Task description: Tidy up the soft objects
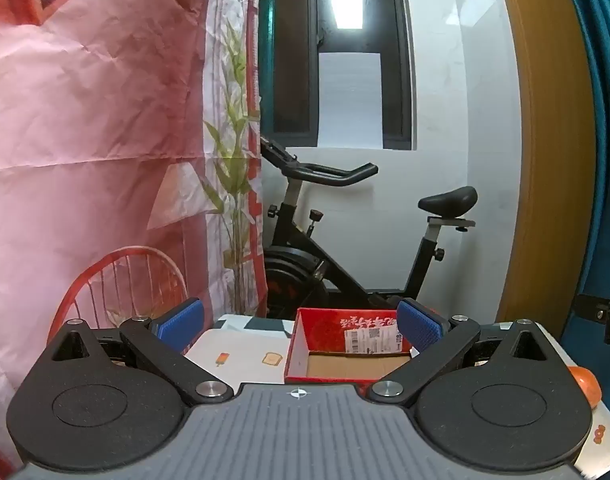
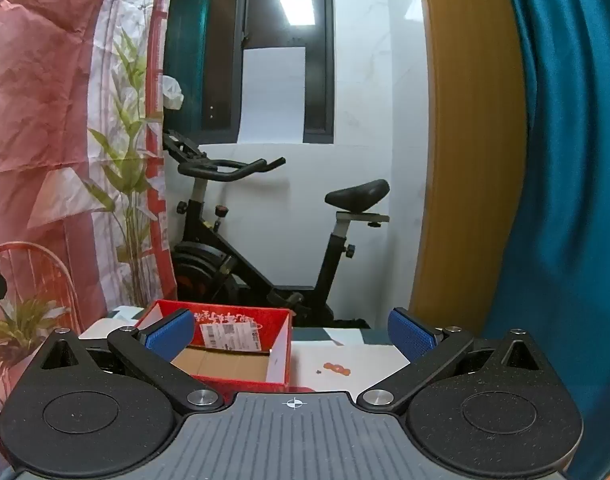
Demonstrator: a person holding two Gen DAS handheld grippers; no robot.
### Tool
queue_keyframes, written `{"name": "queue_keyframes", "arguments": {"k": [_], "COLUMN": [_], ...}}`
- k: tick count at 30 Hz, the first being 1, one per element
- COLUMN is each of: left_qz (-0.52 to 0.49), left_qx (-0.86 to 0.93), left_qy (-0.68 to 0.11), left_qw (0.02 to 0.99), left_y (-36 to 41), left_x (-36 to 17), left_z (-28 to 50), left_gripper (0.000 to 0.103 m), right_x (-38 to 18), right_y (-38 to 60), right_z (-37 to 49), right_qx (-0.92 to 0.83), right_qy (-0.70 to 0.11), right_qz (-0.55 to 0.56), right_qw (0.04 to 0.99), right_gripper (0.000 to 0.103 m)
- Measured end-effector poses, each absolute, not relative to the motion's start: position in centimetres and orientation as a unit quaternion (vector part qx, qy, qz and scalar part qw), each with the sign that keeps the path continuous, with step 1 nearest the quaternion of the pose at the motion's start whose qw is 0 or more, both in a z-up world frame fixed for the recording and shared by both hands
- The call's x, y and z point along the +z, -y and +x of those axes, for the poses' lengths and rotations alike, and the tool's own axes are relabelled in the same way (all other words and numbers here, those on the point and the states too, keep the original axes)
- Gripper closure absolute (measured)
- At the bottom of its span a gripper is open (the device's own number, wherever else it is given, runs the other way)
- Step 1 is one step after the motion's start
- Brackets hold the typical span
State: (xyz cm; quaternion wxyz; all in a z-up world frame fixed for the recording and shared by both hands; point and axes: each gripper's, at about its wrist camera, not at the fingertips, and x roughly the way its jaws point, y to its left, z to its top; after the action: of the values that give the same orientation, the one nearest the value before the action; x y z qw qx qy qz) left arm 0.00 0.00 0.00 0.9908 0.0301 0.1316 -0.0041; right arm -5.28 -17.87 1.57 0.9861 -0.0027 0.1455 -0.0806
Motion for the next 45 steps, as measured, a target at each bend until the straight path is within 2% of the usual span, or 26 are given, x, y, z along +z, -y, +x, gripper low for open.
{"name": "queue_keyframes", "arguments": {"k": [5, 12, 45], "left_qz": [0.039, 0.036, 0.028], "left_qx": [-0.007, -0.012, -0.010], "left_qy": [-0.153, -0.128, -0.140], "left_qw": [0.988, 0.991, 0.990], "left_y": [0.4, 0.5, 0.0], "left_x": [-0.1, -0.1, -0.2], "left_z": [0.9, -0.2, 0.1], "left_gripper": [0.000, 0.000, 0.000], "right_x": [1.5, 1.4, 1.6], "right_y": [17.8, 17.8, 18.3], "right_z": [-5.3, -5.4, -5.5], "right_qx": [-0.081, -0.081, -0.083], "right_qy": [-0.143, -0.142, -0.142], "right_qz": [-0.006, -0.005, -0.002], "right_qw": [0.986, 0.987, 0.986], "right_gripper": [0.000, 0.000, 0.000]}}
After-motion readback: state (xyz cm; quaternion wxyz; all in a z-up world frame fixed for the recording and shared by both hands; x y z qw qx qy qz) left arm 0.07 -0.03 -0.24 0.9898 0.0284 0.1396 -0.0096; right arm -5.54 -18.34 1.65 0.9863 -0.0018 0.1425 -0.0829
